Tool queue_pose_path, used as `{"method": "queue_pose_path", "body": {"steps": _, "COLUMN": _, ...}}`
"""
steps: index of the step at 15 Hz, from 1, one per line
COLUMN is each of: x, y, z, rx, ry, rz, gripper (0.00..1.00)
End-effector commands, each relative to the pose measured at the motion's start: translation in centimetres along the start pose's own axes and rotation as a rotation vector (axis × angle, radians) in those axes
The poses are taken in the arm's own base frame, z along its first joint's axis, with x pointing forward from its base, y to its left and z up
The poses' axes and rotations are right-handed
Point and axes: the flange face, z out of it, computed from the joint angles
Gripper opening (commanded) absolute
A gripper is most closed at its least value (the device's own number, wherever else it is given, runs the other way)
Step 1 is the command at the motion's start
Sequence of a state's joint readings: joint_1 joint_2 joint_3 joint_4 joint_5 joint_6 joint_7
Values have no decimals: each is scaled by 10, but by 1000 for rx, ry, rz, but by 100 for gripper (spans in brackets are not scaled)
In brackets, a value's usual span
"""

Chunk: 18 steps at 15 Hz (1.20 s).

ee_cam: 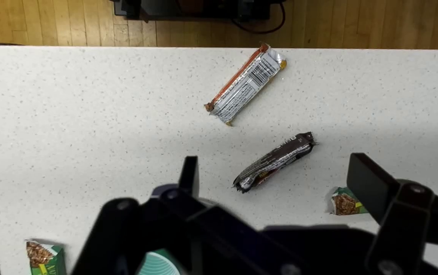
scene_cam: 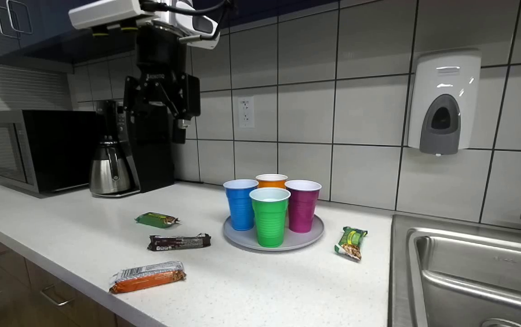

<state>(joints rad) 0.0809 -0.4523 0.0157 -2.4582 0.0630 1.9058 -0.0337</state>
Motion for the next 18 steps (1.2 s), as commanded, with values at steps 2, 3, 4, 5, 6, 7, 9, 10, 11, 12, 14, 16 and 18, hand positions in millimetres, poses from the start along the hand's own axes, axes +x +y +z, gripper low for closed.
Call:
{"method": "queue_pose_path", "body": {"steps": 2, "x": 14, "y": -17, "z": 3, "rx": -18, "ry": 6, "rz": 27, "gripper": 100}}
{"method": "queue_pose_path", "body": {"steps": 3, "x": 18, "y": -23, "z": 6, "rx": -23, "ry": 6, "rz": 34, "gripper": 100}}
{"method": "queue_pose_path", "body": {"steps": 4, "x": 22, "y": -28, "z": 10, "rx": -29, "ry": 6, "rz": 42, "gripper": 100}}
{"method": "queue_pose_path", "body": {"steps": 5, "x": 26, "y": -34, "z": 14, "rx": -38, "ry": 6, "rz": 49, "gripper": 100}}
{"method": "queue_pose_path", "body": {"steps": 6, "x": 30, "y": -39, "z": 17, "rx": -43, "ry": 8, "rz": 56, "gripper": 100}}
{"method": "queue_pose_path", "body": {"steps": 7, "x": 35, "y": -43, "z": 22, "rx": -49, "ry": 7, "rz": 65, "gripper": 100}}
{"method": "queue_pose_path", "body": {"steps": 9, "x": 43, "y": -50, "z": 30, "rx": -56, "ry": 5, "rz": 86, "gripper": 100}}
{"method": "queue_pose_path", "body": {"steps": 10, "x": 48, "y": -52, "z": 34, "rx": -56, "ry": 5, "rz": 97, "gripper": 100}}
{"method": "queue_pose_path", "body": {"steps": 11, "x": 52, "y": -54, "z": 39, "rx": -59, "ry": 5, "rz": 106, "gripper": 100}}
{"method": "queue_pose_path", "body": {"steps": 12, "x": 56, "y": -55, "z": 43, "rx": -59, "ry": 8, "rz": 117, "gripper": 100}}
{"method": "queue_pose_path", "body": {"steps": 14, "x": 65, "y": -56, "z": 49, "rx": -60, "ry": 17, "rz": 143, "gripper": 100}}
{"method": "queue_pose_path", "body": {"steps": 16, "x": 75, "y": -56, "z": 54, "rx": -60, "ry": 32, "rz": 166, "gripper": 100}}
{"method": "queue_pose_path", "body": {"steps": 18, "x": 87, "y": -54, "z": 58, "rx": -63, "ry": 48, "rz": 185, "gripper": 100}}
